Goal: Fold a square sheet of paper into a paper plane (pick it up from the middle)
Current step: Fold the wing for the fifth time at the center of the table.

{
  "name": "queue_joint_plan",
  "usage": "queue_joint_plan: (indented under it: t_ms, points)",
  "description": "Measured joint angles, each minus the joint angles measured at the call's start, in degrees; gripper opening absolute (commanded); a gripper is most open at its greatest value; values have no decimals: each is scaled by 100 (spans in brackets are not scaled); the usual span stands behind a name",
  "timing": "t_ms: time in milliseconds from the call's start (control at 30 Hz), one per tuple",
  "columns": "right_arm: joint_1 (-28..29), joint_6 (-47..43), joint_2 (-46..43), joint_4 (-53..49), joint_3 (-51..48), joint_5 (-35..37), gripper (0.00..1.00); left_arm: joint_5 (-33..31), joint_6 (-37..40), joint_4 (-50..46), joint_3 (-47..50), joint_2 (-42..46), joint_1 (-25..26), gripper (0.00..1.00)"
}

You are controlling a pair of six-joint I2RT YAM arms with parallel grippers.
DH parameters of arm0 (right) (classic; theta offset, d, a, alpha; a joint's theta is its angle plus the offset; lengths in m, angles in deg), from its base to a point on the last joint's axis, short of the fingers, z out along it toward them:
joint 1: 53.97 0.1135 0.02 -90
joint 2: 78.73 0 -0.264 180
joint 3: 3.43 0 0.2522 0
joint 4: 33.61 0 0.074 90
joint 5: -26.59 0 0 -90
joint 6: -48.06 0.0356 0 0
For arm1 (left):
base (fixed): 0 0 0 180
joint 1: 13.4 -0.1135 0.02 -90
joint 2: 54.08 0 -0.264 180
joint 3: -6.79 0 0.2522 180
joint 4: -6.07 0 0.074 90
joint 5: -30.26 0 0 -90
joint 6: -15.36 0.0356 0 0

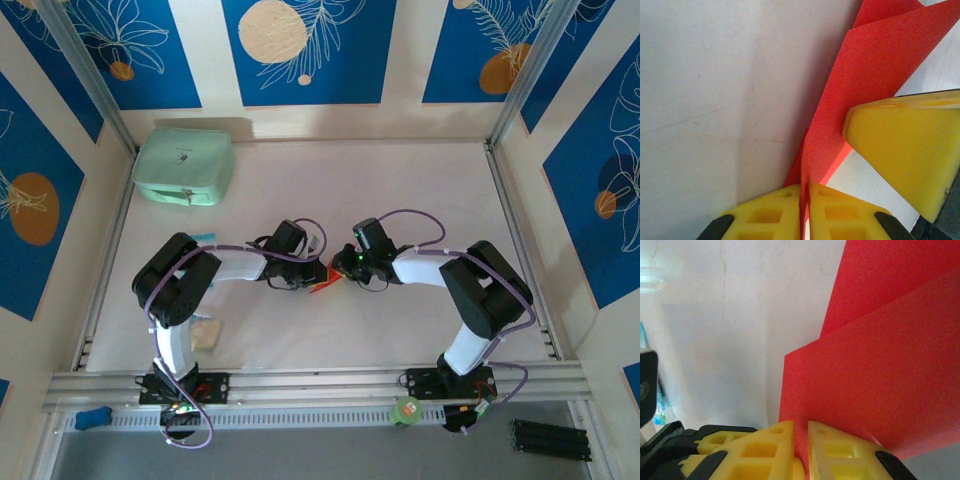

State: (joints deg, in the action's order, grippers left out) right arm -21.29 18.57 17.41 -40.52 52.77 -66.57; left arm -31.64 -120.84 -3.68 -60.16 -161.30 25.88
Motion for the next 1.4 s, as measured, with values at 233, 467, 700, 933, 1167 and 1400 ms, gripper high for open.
queue_joint_plan:
  t_ms: [233, 467, 700, 933, 1167, 1400]
  points:
    - [-7, 0, 85, -4, -2, 20, 15, 0, 2, -2, 0, -2, 0, 13]
    - [-7, 0, 85, -4, -9, 20, 15, 0, 15, -2, 0, -2, 0, 13]
    - [-9, 0, 85, 2, -48, 42, 15, -2, 17, -4, 0, -2, 0, 13]
    - [-70, -11, 83, 278, -240, -20, 15, -2, 20, -20, 0, 7, 0, 15]
    - [-291, -612, 214, 304, -164, -544, 16, -157, 101, -286, 46, 251, -42, 27]
    - [-505, -1867, 726, -94, 492, -1259, 16, -507, 166, -708, 184, 944, -164, 34]
